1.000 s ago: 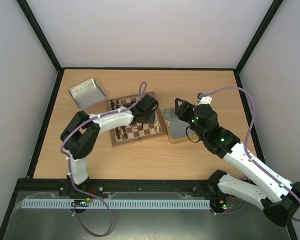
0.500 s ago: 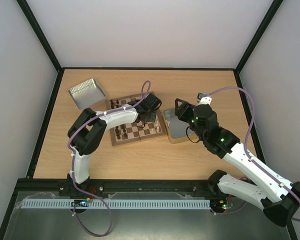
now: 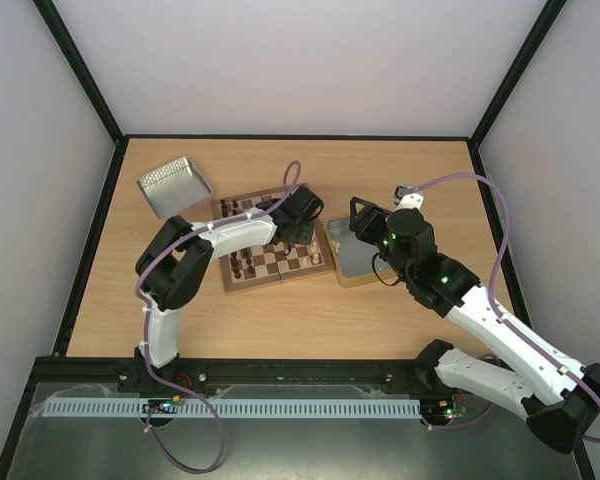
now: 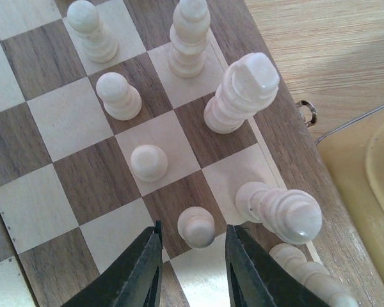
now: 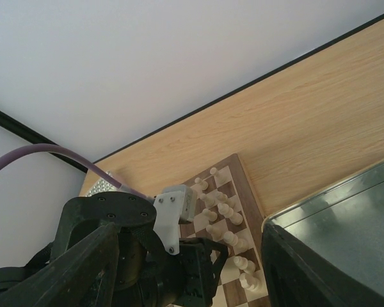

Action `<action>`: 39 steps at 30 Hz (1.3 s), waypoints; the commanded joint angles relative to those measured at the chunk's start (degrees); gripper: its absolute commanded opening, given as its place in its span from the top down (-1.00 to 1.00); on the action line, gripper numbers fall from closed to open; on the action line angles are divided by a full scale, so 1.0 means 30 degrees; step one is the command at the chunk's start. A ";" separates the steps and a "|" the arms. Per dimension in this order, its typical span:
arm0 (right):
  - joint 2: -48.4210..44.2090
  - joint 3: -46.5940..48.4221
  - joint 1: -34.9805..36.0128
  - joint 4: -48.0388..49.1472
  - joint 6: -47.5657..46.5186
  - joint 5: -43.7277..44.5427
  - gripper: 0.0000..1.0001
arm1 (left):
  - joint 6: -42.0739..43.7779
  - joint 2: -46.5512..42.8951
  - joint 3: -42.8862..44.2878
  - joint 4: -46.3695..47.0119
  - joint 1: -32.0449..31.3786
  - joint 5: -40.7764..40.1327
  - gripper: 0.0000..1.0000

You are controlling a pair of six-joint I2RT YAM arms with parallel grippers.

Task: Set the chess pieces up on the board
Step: Place the chess piece on the chessboard, then pick up the chess piece from the storage box.

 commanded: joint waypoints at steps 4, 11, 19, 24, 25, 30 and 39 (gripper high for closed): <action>-0.0257 -0.0122 -0.0130 -0.0377 -0.0228 0.0507 -0.21 | -0.0048 -0.0818 0.0538 -0.0356 0.0175 0.0720 0.37; 0.0102 -0.0164 -0.0172 -0.0742 -0.0201 0.1211 -0.22 | -0.0515 -0.3260 -0.0944 0.0010 0.0276 0.0923 0.25; 0.5097 0.0471 -0.2205 -0.1484 -0.0434 -0.2077 -0.20 | -0.0718 -0.8511 -0.4786 0.2009 0.1458 0.1928 0.05; 0.9002 0.0534 -0.4785 -0.0168 -0.1088 -0.7196 -0.05 | -0.0484 -1.1209 -0.7053 0.3753 0.2715 0.2778 -0.02; 0.9839 0.0761 -0.5046 -0.0057 -0.1197 -0.7980 -0.04 | -0.0483 -1.1549 -0.7334 0.3944 0.2895 0.2949 -0.03; 1.2678 0.1499 -0.5494 0.1171 -0.0769 -1.0057 0.06 | -0.0321 -1.2328 -0.8016 0.4582 0.3483 0.3972 -0.04; 1.5801 0.2870 -0.5525 0.0803 0.0028 -1.1360 0.37 | -0.0216 -1.2634 -0.8589 0.4615 0.3749 0.4224 -0.03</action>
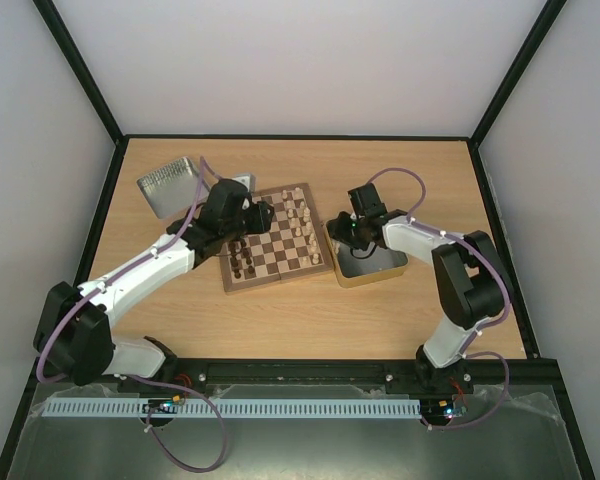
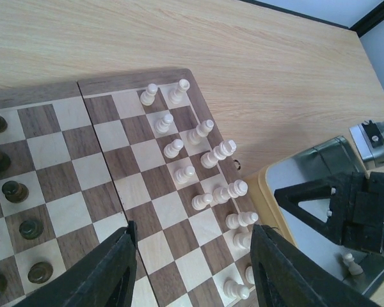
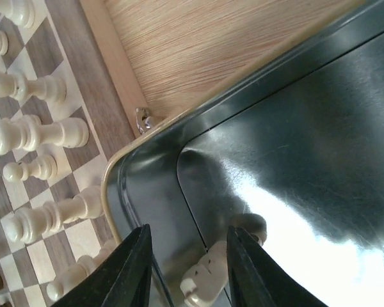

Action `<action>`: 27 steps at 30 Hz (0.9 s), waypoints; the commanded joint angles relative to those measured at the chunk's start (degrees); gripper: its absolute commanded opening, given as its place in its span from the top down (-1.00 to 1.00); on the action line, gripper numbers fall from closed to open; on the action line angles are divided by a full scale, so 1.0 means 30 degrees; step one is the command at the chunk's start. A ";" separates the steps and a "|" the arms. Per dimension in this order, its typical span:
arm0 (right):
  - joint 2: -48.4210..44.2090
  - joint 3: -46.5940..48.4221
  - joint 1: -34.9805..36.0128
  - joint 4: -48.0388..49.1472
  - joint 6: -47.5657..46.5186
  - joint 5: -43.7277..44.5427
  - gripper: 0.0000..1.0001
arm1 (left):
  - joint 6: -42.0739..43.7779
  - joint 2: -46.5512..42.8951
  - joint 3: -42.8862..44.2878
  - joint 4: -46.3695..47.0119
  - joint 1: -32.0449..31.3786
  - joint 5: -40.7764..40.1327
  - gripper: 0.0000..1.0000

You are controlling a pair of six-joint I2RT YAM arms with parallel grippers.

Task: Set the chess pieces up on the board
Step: Pick up the chess piece from the storage box.

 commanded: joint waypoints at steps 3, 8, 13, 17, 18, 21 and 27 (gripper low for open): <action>0.0701 0.0379 -0.0075 0.0074 0.0527 -0.0848 0.54 | 0.0291 -0.0402 -0.0410 0.0332 0.0211 0.0290 -0.02; 0.0496 0.0016 -0.0049 -0.0398 0.0365 -0.0342 0.66 | 0.0273 -0.0340 -0.0499 0.0395 0.0231 0.0324 -0.01; -0.0163 -0.0263 -0.0074 -0.1594 -0.0310 0.1953 0.67 | 0.0303 -0.0235 -0.0542 0.0397 0.0212 0.0477 0.00; -0.0772 -0.0469 -0.0050 -0.2482 -0.0947 0.4082 0.67 | 0.0364 -0.0175 -0.0581 0.0399 0.0235 0.0558 0.00; -0.0819 -0.0481 -0.0052 -0.2587 -0.1093 0.4241 0.68 | 0.0373 -0.0145 -0.0566 0.0397 0.0212 0.0578 0.00; -0.1011 -0.0511 -0.0054 -0.2456 -0.1497 0.3503 0.67 | 0.0405 -0.0047 -0.0564 0.0412 0.0237 0.0610 0.00; -0.1216 -0.0601 -0.0073 -0.0811 -0.1140 -0.0073 0.37 | 0.0379 0.0009 -0.0535 0.0470 0.0214 0.0631 0.00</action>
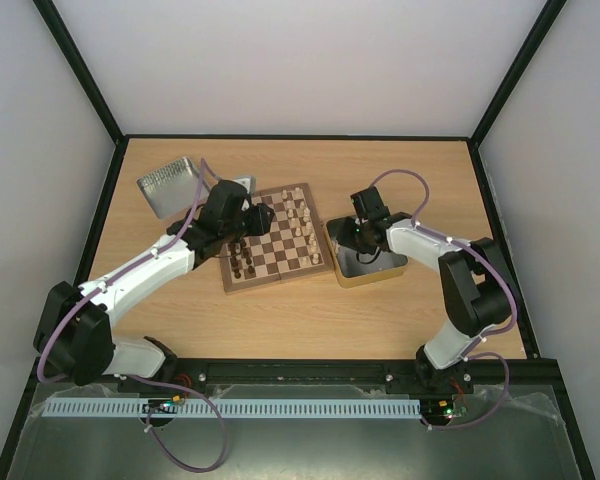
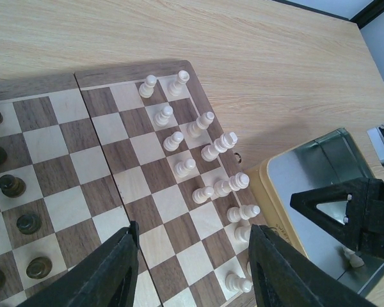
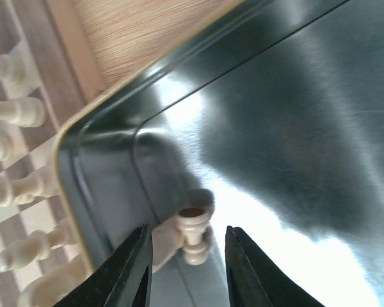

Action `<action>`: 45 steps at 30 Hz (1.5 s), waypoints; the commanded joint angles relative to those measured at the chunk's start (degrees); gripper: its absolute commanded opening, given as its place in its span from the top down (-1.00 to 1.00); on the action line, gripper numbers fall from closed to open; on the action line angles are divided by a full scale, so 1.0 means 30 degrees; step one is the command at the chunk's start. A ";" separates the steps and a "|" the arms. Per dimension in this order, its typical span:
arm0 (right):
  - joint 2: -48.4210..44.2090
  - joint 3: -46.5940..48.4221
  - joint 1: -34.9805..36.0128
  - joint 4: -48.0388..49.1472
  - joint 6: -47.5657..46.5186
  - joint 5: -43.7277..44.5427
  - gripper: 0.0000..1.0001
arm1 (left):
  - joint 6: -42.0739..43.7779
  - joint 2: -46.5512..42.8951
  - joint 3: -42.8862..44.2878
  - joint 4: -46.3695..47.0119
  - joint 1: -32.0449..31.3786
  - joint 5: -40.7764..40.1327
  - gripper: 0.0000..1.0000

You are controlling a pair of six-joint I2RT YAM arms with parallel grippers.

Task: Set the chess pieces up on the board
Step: Pick up the chess piece from the storage box.

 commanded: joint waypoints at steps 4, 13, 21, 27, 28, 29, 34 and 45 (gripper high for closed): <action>-0.0144 -0.0219 -0.0005 0.1241 0.0352 -0.2427 0.38 | 0.0246 0.0016 -0.0199 0.0377 0.0118 0.0187 0.00; 0.0516 -0.0604 0.0001 0.0752 0.0111 -0.2232 0.72 | 0.0248 0.0140 -0.0258 0.0374 0.0107 0.0272 0.00; 0.0818 -0.0359 -0.0006 0.0039 -0.0260 0.0138 0.78 | 0.0283 0.0188 -0.0259 0.0383 0.0103 0.0305 0.00; 0.0025 0.0080 0.0011 -0.1861 -0.0803 0.4413 0.82 | 0.0326 0.0231 -0.0283 0.0390 0.0119 0.0318 0.00; -0.0086 0.0136 0.0011 -0.2049 -0.0853 0.4899 0.82 | 0.0320 0.0276 -0.0287 0.0388 0.0107 0.0306 0.00; -0.0209 0.0151 0.0011 -0.2157 -0.0892 0.5220 0.82 | 0.0308 0.0281 -0.0302 0.0414 0.0116 0.0320 0.00; -0.0550 0.0425 0.0010 -0.1810 -0.1239 0.4357 0.75 | 0.0331 0.0362 -0.0259 0.0463 0.0121 0.0334 0.00; -0.0400 0.0752 -0.0005 0.0252 -0.1482 -0.1023 0.34 | 0.0378 0.0208 -0.0302 0.0375 0.0116 0.0188 0.00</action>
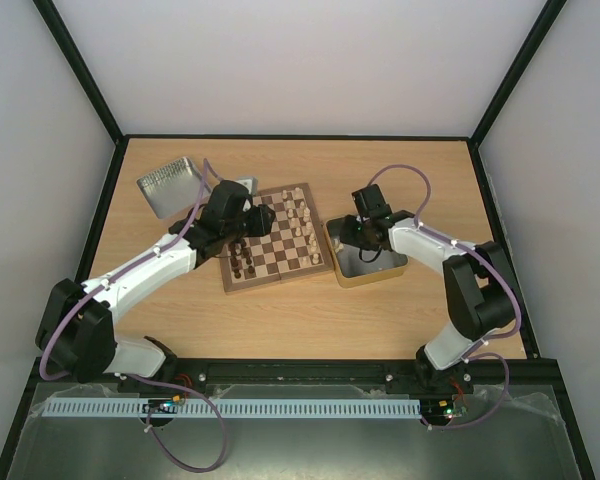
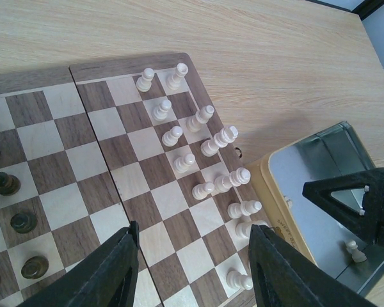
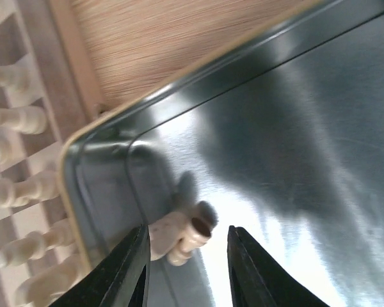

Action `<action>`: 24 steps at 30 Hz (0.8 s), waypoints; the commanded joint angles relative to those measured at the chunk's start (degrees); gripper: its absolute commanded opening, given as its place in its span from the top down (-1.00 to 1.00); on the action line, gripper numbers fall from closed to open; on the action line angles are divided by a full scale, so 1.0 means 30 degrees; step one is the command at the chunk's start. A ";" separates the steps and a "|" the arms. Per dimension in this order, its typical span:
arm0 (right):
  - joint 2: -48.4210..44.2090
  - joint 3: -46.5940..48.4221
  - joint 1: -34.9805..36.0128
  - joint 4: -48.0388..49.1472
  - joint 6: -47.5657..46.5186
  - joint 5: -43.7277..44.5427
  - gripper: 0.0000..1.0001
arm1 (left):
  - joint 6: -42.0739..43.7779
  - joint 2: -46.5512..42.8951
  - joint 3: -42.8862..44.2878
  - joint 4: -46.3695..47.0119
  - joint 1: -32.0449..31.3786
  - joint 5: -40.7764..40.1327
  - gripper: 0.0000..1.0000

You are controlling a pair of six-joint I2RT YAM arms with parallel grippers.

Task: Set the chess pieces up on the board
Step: Pick up the chess piece from the storage box.

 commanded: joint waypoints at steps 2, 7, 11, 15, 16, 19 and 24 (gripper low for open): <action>0.0427 0.0355 -0.0004 0.1144 -0.0063 -0.2853 0.34 | 0.0213 -0.0106 -0.0308 0.0324 0.0127 -0.0060 0.00; 0.1045 0.0445 -0.0004 0.0917 -0.0536 -0.3058 0.34 | 0.0212 -0.0126 -0.0366 0.0324 0.0119 -0.0031 0.00; 0.1576 0.0704 0.0025 0.0540 -0.1331 -0.2696 0.36 | 0.0213 -0.0080 -0.0368 0.0368 0.0123 -0.0016 0.00; 0.1698 0.0871 0.0080 0.0313 -0.1666 -0.1551 0.45 | 0.0213 -0.0060 -0.0397 0.0434 0.0132 -0.0016 0.00; 0.1739 0.0950 0.0131 0.0256 -0.1740 -0.1094 0.48 | 0.0213 -0.0062 -0.0404 0.0441 0.0123 0.0006 0.00; 0.1801 0.1099 0.0269 0.0264 -0.2001 -0.0102 0.63 | 0.0220 -0.0027 -0.0412 0.0469 0.0121 0.0006 0.00; 0.2074 0.1329 0.0402 0.0207 -0.2293 0.0475 0.86 | 0.0267 -0.0034 -0.0399 0.0443 0.0130 0.0013 0.00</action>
